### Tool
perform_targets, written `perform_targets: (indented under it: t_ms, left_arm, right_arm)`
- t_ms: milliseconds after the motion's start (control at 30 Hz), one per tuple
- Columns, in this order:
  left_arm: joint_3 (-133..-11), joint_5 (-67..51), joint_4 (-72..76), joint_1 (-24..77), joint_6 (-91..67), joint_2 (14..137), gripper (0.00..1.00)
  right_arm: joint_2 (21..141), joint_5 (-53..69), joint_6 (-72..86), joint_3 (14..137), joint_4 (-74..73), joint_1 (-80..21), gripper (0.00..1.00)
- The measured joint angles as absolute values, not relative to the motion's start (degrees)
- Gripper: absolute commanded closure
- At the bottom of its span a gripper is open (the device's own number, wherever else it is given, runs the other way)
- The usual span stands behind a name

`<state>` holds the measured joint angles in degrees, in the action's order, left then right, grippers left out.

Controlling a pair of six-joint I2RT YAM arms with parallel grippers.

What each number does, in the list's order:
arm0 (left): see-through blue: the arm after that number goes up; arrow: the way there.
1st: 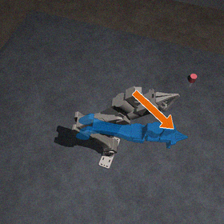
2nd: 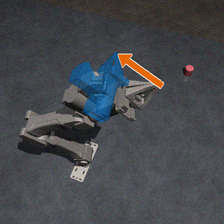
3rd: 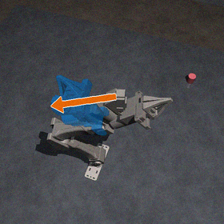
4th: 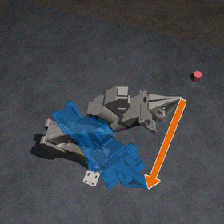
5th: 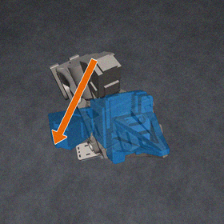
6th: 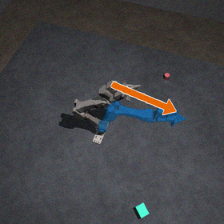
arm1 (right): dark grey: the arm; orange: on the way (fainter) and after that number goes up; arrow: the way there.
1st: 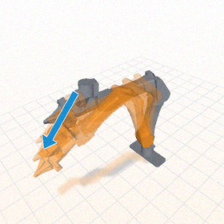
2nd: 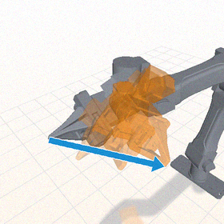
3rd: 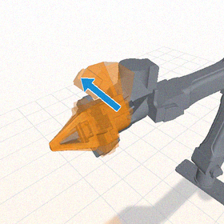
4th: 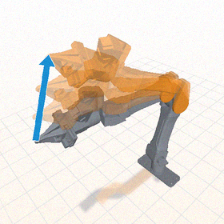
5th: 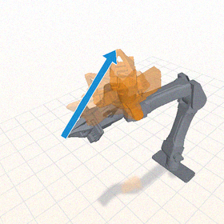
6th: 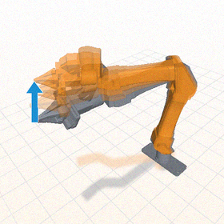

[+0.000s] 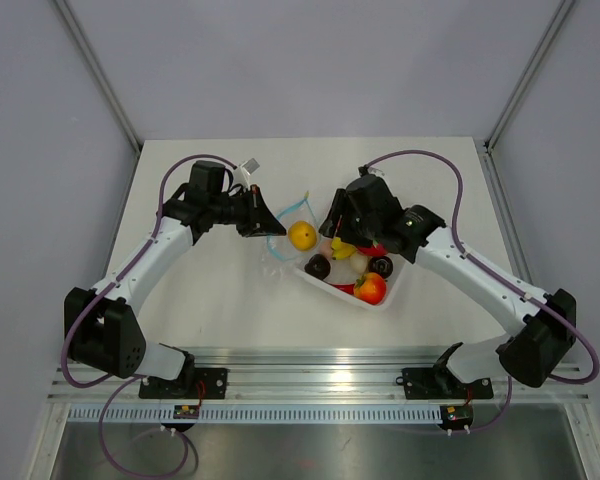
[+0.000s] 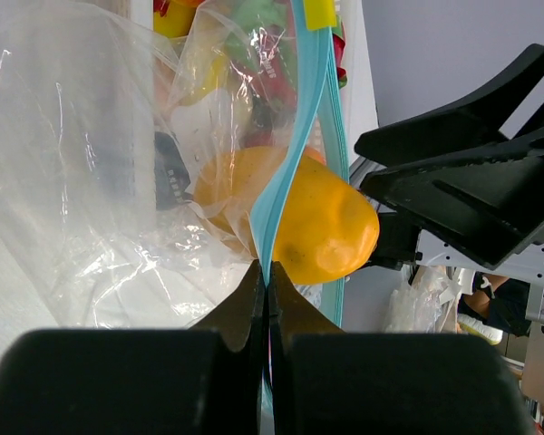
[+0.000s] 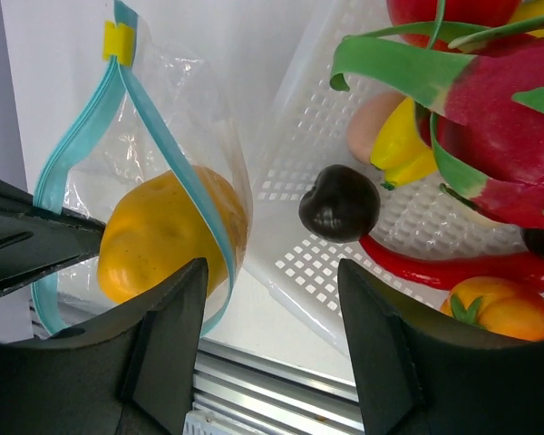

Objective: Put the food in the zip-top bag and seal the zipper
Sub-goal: Adjust the zipper food storage bag at the center of the board.

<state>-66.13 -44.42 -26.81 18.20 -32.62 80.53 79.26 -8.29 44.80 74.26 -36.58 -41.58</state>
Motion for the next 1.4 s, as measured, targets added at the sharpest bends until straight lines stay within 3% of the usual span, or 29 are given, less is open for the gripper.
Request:
perform_targets:
  t_ms: [200,333,467,567,700,933,1167,1400]
  left_arm:
    - [-66.1,-44.4,-26.7,18.2,-32.6,80.5,1.0]
    - [-65.8,-44.4,-26.6,18.2,-32.6,80.5,1.0]
    - [-65.4,-44.4,-26.4,18.0,-32.6,80.5,1.0]
    - [-65.1,-44.5,-26.5,17.9,-32.6,80.4,1.0]
    - [-65.1,-45.1,-26.5,17.4,-32.6,79.7,1.0]
    - [-66.9,-42.5,-31.9,15.0,-29.2,78.6,1.0]
    - [-83.7,-19.9,-50.7,16.8,-21.8,79.7,1.0]
    - [-93.0,1.7,-59.8,29.7,-19.4,81.6,1.0]
  right_arm:
    - [81.1,-5.3,45.1,74.1,-35.1,-41.6,0.37]
    - [83.6,-2.2,45.1,74.1,-33.6,-41.6,0.46]
    - [86.6,1.2,45.5,74.1,-31.9,-41.6,0.68]
    - [88.2,3.0,45.9,74.0,-30.9,-41.6,0.76]
    - [88.4,4.1,46.1,73.6,-30.4,-41.6,1.0]
    - [88.4,3.5,45.8,74.4,-31.0,-41.6,1.0]
    - [88.3,2.4,44.3,81.7,-33.5,-42.6,1.0]
    - [97.3,2.6,43.7,92.4,-34.1,-46.8,1.0]
